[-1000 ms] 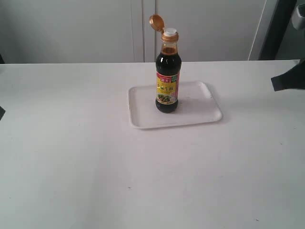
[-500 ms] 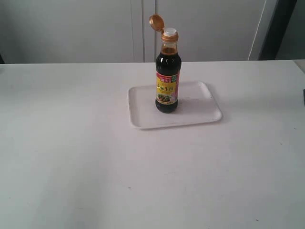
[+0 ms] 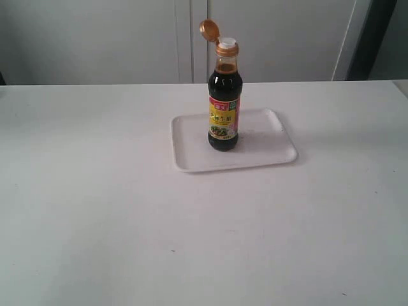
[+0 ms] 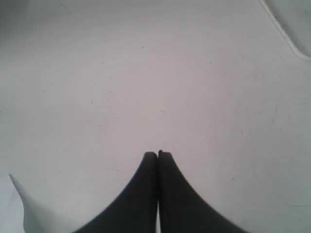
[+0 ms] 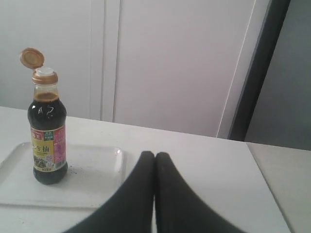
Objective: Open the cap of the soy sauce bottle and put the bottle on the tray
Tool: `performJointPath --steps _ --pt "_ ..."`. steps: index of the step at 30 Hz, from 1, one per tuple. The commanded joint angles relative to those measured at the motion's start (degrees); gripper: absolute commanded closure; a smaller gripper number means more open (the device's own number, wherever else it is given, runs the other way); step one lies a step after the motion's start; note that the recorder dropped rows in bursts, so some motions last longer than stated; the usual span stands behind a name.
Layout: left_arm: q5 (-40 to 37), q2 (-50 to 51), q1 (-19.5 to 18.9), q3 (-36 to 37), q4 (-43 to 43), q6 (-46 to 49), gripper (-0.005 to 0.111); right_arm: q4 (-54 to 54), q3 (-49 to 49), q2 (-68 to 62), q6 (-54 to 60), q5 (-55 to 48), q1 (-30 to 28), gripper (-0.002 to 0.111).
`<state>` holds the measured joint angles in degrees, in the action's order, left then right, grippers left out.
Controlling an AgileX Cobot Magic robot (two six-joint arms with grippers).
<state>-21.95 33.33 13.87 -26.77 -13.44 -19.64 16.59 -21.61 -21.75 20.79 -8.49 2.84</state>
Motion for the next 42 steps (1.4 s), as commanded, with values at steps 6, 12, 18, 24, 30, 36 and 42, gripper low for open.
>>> performJointPath --steps 6,12,18,24,30,36,42 --pt "2.8 -9.99 0.08 6.16 5.38 0.02 0.107 0.82 8.1 10.04 0.35 0.61 0.04 0.108" --pt "2.93 -10.13 0.08 6.16 5.65 0.14 0.107 0.82 8.1 10.13 0.35 -0.38 0.04 0.108" --pt "2.93 -10.13 0.08 6.16 5.65 0.14 0.107 0.82 8.1 10.13 0.35 -0.38 0.04 0.108" --pt "3.14 -11.53 0.08 6.31 7.08 4.87 0.107 0.82 8.1 10.13 0.35 -0.38 0.04 0.108" --pt "4.49 -18.04 -3.54 10.72 11.82 15.63 0.107 0.82 8.1 10.13 0.35 -0.38 0.04 0.108" --pt "6.11 -22.0 -10.22 14.0 14.64 18.22 0.107 0.82 8.1 10.13 0.35 -0.51 0.04 0.108" --pt "5.73 -26.41 -13.82 16.51 14.88 18.19 0.107 0.82 8.1 10.13 0.35 -0.51 0.04 0.108"
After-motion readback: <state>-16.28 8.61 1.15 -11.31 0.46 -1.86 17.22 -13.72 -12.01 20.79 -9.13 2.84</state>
